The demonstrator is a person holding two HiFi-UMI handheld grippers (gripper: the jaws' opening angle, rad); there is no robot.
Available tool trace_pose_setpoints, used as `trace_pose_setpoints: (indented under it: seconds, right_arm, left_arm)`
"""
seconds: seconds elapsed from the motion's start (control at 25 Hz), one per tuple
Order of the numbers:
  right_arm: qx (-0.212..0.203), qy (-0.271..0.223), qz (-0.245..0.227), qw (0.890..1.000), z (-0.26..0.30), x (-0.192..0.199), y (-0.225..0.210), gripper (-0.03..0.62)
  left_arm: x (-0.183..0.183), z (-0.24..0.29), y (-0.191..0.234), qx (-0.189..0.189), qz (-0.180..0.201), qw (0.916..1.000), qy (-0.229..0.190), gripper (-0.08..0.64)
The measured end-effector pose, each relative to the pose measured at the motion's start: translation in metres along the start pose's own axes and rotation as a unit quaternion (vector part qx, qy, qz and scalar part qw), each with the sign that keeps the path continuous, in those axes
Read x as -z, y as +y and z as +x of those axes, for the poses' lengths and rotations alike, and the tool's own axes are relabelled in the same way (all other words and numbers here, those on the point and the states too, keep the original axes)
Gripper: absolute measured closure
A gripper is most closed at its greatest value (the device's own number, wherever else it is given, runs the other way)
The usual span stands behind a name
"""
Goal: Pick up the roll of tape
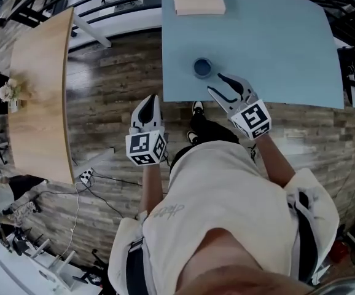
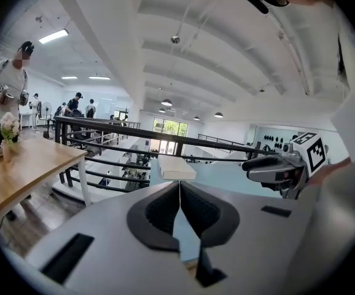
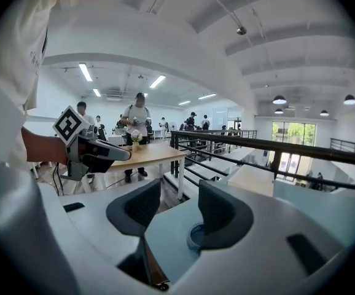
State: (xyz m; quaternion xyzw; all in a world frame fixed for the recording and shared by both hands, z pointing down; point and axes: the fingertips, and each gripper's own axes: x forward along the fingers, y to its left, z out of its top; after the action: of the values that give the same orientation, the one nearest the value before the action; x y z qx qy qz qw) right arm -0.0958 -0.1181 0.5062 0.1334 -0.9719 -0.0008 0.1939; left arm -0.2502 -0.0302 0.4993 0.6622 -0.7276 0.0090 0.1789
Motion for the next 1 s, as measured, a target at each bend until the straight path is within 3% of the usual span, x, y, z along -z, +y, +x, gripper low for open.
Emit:
trace_pose_setpoints:
  seconds: [0.2,0.52,1.0]
  right_arm:
    - [0.004,-0.016,0.020,1.000,0.035,-0.008,-0.028,0.394]
    - [-0.004,-0.017,0.040,0.999,0.069,-0.009,-0.062,0.391]
    - [-0.024,0.037,0.042,0.998,0.094,0.031,-0.086,0.391]
  left_arm:
    - [-0.031,0.036,0.021,0.005,0.036,0.9993,0.010,0.540]
    - [-0.053,0.093,0.041,0.009,0.050,0.9985,0.019,0.540]
    - [-0.051,0.152,0.037,0.023,0.062,0.9971,0.039,0.540]
